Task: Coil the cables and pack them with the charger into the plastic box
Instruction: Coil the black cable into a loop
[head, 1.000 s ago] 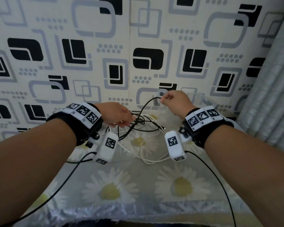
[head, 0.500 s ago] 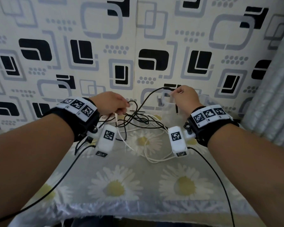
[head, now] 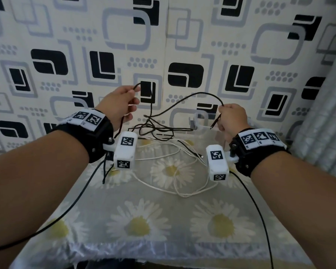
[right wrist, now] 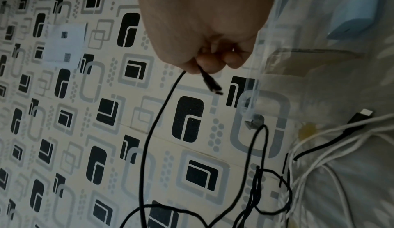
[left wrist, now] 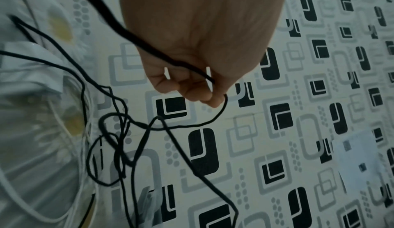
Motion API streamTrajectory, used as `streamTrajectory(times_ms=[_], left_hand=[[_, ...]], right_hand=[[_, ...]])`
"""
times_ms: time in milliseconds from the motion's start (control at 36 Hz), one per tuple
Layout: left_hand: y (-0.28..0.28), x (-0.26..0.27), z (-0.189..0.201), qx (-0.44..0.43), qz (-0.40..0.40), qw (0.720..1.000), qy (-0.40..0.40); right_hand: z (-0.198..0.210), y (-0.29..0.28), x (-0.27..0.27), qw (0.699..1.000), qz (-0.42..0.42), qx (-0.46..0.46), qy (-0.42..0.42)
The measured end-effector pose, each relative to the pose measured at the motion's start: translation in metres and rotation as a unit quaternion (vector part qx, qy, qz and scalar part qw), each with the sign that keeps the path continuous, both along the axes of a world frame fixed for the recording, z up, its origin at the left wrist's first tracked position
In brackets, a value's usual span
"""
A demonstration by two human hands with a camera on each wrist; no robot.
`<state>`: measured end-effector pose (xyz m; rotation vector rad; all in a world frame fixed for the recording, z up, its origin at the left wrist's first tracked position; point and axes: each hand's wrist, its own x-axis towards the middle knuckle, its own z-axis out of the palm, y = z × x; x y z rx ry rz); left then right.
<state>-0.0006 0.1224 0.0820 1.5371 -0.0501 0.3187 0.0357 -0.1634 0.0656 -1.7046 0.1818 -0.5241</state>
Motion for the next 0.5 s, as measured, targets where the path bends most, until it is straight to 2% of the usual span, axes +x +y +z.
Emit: streamTrajectory(times_ms=[222,333,500], left_hand=[[0.011,0.010,0.016,-0.031,0.022,0.997,-0.060],[0.012,0.019,0.027,-0.070,0.008,0.995,-0.077],[0.014,0.033,0.042,-0.083,-0.003,0.993,-0.086]], right_hand=[[0.006,0.005,-0.006,0.991,0.047,0.128,0.006],[0.006,0.013,-0.008,0.976,0.070,0.204,0.009],[0.004,0.021,-0.007,0.947,0.114,0.299,-0.013]])
